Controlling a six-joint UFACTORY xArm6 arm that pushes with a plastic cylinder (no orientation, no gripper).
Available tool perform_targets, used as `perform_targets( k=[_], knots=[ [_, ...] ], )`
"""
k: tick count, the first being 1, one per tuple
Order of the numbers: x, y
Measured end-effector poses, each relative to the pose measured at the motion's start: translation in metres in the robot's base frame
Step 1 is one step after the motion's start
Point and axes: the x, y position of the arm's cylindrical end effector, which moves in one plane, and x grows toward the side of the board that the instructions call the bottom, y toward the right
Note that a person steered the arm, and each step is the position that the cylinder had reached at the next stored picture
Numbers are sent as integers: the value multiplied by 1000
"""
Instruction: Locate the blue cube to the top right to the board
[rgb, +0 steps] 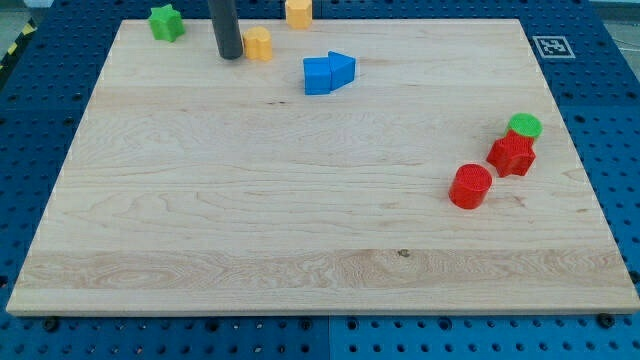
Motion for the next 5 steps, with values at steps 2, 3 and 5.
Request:
perform_targets(
  k=[2,3,5],
  knots=[
    [38,59],
    [38,112],
    [54,208]
  ],
)
